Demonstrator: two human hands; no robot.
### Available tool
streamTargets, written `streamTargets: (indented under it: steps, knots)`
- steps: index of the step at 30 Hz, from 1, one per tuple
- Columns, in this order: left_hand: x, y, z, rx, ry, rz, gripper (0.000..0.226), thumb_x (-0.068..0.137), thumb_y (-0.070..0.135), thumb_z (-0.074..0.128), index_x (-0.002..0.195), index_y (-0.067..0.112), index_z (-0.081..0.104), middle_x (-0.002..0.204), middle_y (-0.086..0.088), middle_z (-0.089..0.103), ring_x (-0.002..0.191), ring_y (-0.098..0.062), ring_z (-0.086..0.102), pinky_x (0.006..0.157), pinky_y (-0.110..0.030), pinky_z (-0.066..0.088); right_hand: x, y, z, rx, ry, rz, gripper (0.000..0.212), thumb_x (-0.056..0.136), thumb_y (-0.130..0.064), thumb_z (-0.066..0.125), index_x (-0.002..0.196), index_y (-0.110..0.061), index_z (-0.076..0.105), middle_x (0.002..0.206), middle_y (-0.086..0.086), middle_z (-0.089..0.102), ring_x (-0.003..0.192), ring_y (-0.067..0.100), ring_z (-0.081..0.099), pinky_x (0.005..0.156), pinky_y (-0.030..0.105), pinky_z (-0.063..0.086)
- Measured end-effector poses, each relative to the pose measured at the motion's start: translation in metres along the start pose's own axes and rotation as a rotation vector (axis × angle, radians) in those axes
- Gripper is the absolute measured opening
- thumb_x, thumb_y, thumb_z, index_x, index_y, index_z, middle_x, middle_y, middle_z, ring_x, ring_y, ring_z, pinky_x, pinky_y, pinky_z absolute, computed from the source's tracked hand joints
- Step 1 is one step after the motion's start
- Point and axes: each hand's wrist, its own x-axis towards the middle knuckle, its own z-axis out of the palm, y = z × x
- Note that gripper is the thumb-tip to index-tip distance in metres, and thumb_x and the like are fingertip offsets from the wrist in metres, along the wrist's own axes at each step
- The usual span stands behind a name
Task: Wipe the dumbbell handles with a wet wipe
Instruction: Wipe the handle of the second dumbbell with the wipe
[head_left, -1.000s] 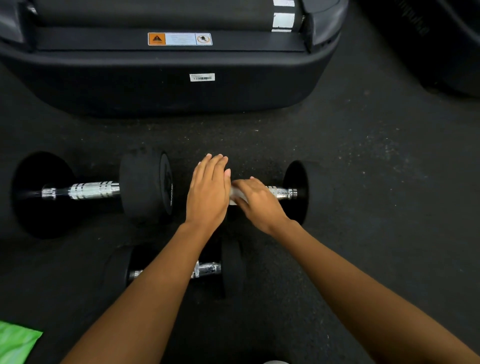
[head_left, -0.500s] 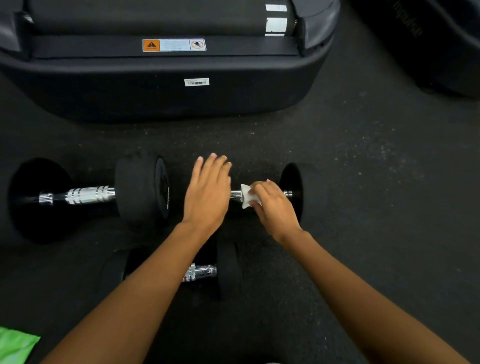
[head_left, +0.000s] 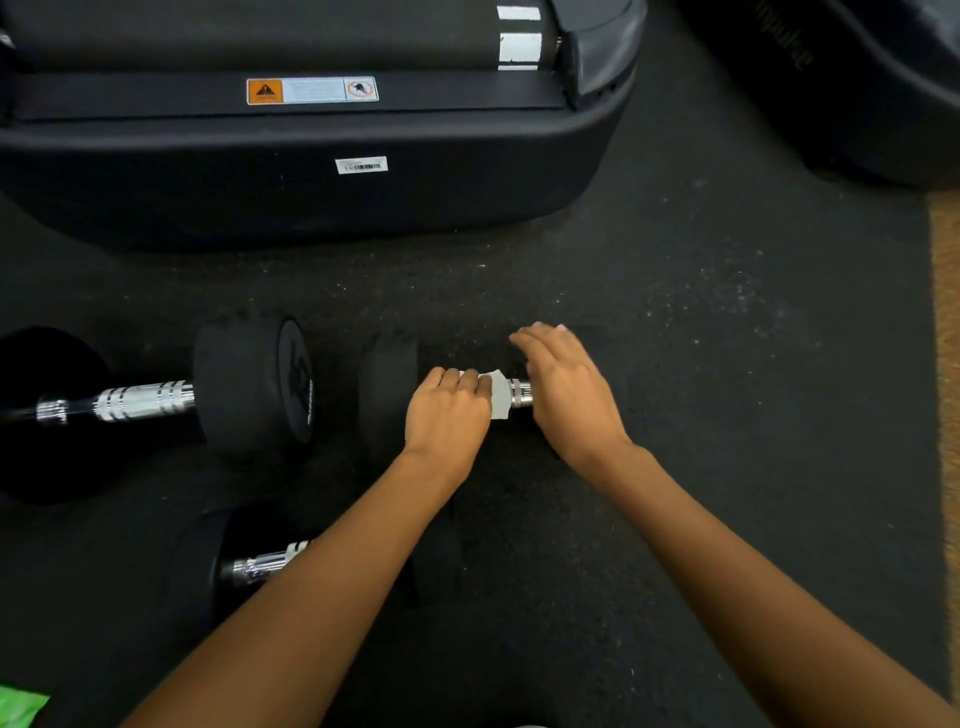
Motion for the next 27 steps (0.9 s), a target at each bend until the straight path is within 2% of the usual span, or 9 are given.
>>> streamTargets:
  steps: [4, 7, 10, 13, 15, 17, 22, 25, 27]
  knots:
    - [0.005, 0.009, 0.003, -0.048, -0.033, -0.053, 0.063, 0.09, 0.01, 0.052, 0.143, 0.001, 0.018, 0.147, -0.016, 0.029, 0.136, -0.029, 0.026, 0.111, -0.036, 0.023, 0.006, 0.025, -0.014, -0.025, 0.058, 0.069, 0.034, 0.095, -0.007, 0.046, 0.128, -0.001, 0.051, 0.134, 0.014, 0.051, 0.133, 0.027, 0.038, 0.114, 0.032, 0.014]
    - [0.004, 0.014, 0.01, -0.1, -0.021, -0.075, 0.061, 0.093, 0.008, 0.044, 0.145, 0.001, 0.011, 0.151, -0.018, 0.02, 0.14, -0.03, 0.016, 0.113, -0.037, 0.016, 0.01, 0.042, -0.008, -0.026, -0.03, 0.131, 0.039, 0.1, -0.022, 0.036, 0.134, -0.006, 0.046, 0.142, 0.009, 0.044, 0.139, 0.023, 0.027, 0.115, 0.032, 0.01]
    - [0.002, 0.013, 0.016, -0.185, 0.03, -0.087, 0.062, 0.092, 0.004, 0.044, 0.145, 0.004, 0.012, 0.151, -0.014, 0.021, 0.14, -0.027, 0.016, 0.116, -0.035, 0.011, 0.008, 0.047, 0.001, 0.026, -0.04, 0.19, 0.044, 0.099, -0.029, 0.028, 0.13, -0.007, 0.051, 0.136, 0.008, 0.051, 0.136, 0.023, 0.032, 0.114, 0.034, 0.016]
    - [-0.001, 0.01, 0.026, -0.293, 0.107, -0.102, 0.061, 0.087, -0.002, 0.05, 0.142, 0.004, 0.025, 0.148, -0.013, 0.031, 0.138, -0.026, 0.025, 0.116, -0.035, 0.015, 0.007, 0.045, 0.005, 0.046, 0.016, 0.228, 0.047, 0.097, -0.03, 0.025, 0.124, -0.007, 0.057, 0.127, 0.008, 0.059, 0.129, 0.025, 0.043, 0.111, 0.035, 0.023]
    - [0.001, 0.01, 0.033, -0.36, 0.168, -0.112, 0.057, 0.078, -0.01, 0.06, 0.132, 0.0, 0.044, 0.136, -0.017, 0.048, 0.128, -0.031, 0.042, 0.111, -0.04, 0.029, 0.008, 0.045, 0.005, 0.043, 0.028, 0.233, 0.052, 0.097, -0.033, 0.021, 0.122, -0.007, 0.059, 0.125, 0.008, 0.061, 0.126, 0.025, 0.046, 0.11, 0.036, 0.026]
    - [0.005, 0.009, 0.039, -0.429, 0.274, -0.131, 0.049, 0.07, -0.013, 0.069, 0.116, -0.003, 0.059, 0.117, -0.02, 0.062, 0.112, -0.033, 0.057, 0.099, -0.043, 0.044, 0.007, 0.044, 0.006, 0.043, 0.035, 0.232, 0.055, 0.095, -0.035, 0.019, 0.121, -0.007, 0.059, 0.124, 0.008, 0.061, 0.125, 0.026, 0.048, 0.11, 0.036, 0.028]
    - [0.018, 0.016, 0.026, -0.547, 0.337, -0.041, 0.025, 0.074, -0.008, 0.068, 0.097, -0.001, 0.066, 0.088, -0.015, 0.069, 0.087, -0.031, 0.066, 0.082, -0.041, 0.054, 0.005, 0.043, 0.006, 0.044, 0.057, 0.243, 0.054, 0.095, -0.034, 0.02, 0.121, -0.008, 0.059, 0.124, 0.007, 0.062, 0.123, 0.024, 0.049, 0.109, 0.035, 0.029]
    - [0.025, 0.025, 0.029, -0.493, 0.303, -0.009, 0.03, 0.069, -0.005, 0.074, 0.098, 0.002, 0.067, 0.091, -0.013, 0.07, 0.089, -0.029, 0.067, 0.082, -0.039, 0.053, 0.004, 0.043, 0.006, 0.048, 0.053, 0.242, 0.054, 0.095, -0.034, 0.02, 0.122, -0.009, 0.059, 0.125, 0.007, 0.061, 0.123, 0.024, 0.049, 0.108, 0.034, 0.029]
    - [0.024, 0.027, 0.035, -0.402, 0.262, 0.022, 0.043, 0.068, 0.001, 0.078, 0.109, 0.006, 0.065, 0.104, -0.011, 0.069, 0.101, -0.028, 0.064, 0.088, -0.039, 0.05, 0.004, 0.043, 0.006, 0.05, 0.053, 0.24, 0.054, 0.095, -0.034, 0.02, 0.123, -0.009, 0.059, 0.125, 0.007, 0.061, 0.124, 0.023, 0.049, 0.108, 0.034, 0.029]
